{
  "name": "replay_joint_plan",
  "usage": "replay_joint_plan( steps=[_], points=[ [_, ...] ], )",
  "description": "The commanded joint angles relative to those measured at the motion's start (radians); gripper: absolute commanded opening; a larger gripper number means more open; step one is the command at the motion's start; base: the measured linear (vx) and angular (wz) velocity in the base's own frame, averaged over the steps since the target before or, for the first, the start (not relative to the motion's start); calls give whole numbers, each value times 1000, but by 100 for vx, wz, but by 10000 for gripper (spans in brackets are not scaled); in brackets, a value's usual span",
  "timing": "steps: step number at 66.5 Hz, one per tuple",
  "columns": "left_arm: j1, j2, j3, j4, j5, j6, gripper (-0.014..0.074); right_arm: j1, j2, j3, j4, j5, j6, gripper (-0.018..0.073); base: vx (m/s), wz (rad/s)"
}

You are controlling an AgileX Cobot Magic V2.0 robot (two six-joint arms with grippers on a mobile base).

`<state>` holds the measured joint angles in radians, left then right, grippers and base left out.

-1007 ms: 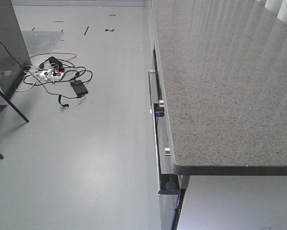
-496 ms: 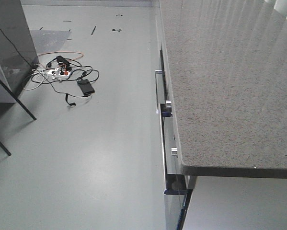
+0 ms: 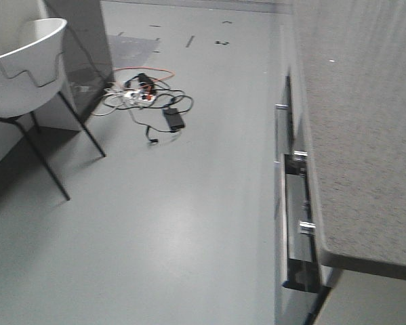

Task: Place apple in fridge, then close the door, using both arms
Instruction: 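Turn the base away from the counter, holding the apple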

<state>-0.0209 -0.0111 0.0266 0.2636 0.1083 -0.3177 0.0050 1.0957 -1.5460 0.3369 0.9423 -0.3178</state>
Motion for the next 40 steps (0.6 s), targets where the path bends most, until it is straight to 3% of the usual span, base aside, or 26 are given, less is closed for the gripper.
replay_joint_plan(
  steps=[1, 40],
  points=[
    [0, -6, 15, -2, -64, -1, -8, -4, -17, -30, 18, -79, -9, 150, 2, 44],
    [0, -6, 15, -2, -64, -1, -8, -4, -17, -30, 18, -79, -9, 150, 2, 42]
  ],
)
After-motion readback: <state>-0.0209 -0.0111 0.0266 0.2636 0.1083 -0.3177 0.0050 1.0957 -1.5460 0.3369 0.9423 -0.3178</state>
